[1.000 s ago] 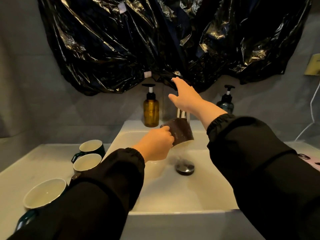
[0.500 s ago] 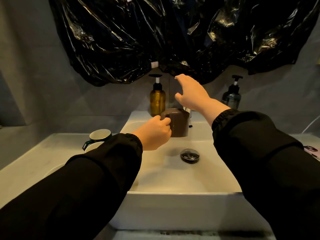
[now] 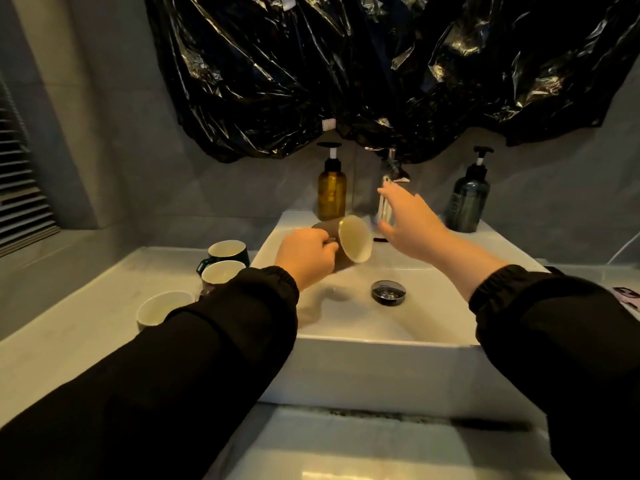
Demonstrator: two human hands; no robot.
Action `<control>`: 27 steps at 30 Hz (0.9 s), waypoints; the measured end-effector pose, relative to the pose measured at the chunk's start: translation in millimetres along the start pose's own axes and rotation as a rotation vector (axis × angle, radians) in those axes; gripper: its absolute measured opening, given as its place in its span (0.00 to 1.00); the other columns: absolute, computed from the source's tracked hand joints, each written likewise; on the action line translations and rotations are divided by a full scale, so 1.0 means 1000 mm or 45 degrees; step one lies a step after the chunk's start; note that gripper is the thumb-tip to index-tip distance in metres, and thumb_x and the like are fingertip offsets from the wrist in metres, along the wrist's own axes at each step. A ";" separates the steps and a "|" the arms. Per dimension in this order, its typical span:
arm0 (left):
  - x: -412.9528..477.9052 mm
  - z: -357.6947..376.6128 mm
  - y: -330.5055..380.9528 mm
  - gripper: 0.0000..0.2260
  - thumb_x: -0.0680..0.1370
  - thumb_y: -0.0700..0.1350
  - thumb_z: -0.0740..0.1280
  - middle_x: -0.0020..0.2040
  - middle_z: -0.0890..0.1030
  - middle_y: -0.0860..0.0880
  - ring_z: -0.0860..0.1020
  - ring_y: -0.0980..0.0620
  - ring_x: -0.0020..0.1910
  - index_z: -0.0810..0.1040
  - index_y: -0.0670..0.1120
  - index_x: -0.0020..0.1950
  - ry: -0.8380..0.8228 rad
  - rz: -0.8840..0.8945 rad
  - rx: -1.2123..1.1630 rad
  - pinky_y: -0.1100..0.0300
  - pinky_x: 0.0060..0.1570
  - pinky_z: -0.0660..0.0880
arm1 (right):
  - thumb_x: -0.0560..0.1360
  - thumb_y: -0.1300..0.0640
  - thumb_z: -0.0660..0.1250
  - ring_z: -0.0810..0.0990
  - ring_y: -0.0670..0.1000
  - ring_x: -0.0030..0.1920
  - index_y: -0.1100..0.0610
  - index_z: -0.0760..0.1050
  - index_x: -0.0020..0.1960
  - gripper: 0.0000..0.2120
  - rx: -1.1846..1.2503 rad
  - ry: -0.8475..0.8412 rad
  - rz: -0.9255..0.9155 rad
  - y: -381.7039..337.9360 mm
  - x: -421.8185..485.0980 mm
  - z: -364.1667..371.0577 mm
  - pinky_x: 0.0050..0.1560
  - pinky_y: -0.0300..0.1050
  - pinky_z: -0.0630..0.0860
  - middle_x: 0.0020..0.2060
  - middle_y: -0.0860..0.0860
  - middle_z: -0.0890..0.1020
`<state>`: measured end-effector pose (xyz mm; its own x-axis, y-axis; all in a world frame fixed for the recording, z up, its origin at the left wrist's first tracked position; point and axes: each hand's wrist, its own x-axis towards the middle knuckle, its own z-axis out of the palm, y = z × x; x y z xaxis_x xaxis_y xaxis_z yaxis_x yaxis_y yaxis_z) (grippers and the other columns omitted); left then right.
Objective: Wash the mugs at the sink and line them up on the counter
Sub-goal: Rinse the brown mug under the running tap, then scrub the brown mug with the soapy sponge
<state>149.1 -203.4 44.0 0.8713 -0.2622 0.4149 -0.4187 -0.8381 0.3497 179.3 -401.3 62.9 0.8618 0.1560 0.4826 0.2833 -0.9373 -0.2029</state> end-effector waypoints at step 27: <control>-0.131 -0.152 -0.115 0.13 0.81 0.46 0.60 0.29 0.66 0.52 0.66 0.59 0.22 0.73 0.46 0.37 0.654 -0.697 -1.496 0.62 0.39 0.69 | 0.77 0.64 0.61 0.70 0.46 0.34 0.54 0.66 0.61 0.14 0.257 -1.087 -0.644 -0.246 -0.128 0.128 0.27 0.35 0.69 0.38 0.47 0.69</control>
<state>44.3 0.0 76.7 0.9091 0.3817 0.1670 -0.2497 0.1785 0.9517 53.3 -150.5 -57.9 0.6110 0.7651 -0.2030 0.6963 -0.6415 -0.3219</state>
